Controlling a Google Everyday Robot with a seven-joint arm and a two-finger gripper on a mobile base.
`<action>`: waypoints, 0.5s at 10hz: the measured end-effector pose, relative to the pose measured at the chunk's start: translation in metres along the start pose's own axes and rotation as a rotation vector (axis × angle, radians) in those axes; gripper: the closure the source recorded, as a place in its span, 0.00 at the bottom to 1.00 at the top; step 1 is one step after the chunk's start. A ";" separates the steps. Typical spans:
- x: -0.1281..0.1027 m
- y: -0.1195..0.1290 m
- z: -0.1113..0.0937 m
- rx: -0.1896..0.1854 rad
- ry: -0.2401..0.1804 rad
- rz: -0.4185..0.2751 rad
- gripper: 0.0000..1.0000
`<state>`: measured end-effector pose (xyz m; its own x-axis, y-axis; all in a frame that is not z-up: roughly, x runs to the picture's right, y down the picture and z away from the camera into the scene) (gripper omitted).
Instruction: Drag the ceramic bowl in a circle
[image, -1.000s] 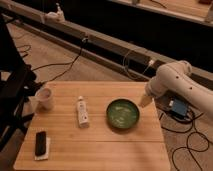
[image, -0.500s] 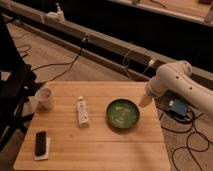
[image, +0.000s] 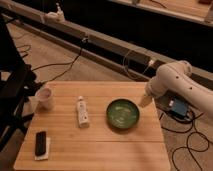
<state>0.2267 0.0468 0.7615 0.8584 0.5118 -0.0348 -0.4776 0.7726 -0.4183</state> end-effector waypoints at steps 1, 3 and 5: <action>0.000 0.000 0.000 0.000 0.000 0.000 0.31; 0.000 0.002 0.001 -0.001 0.003 -0.012 0.31; -0.005 0.020 0.009 -0.031 0.008 -0.090 0.31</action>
<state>0.2111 0.0634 0.7614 0.8990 0.4380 -0.0027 -0.3926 0.8031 -0.4482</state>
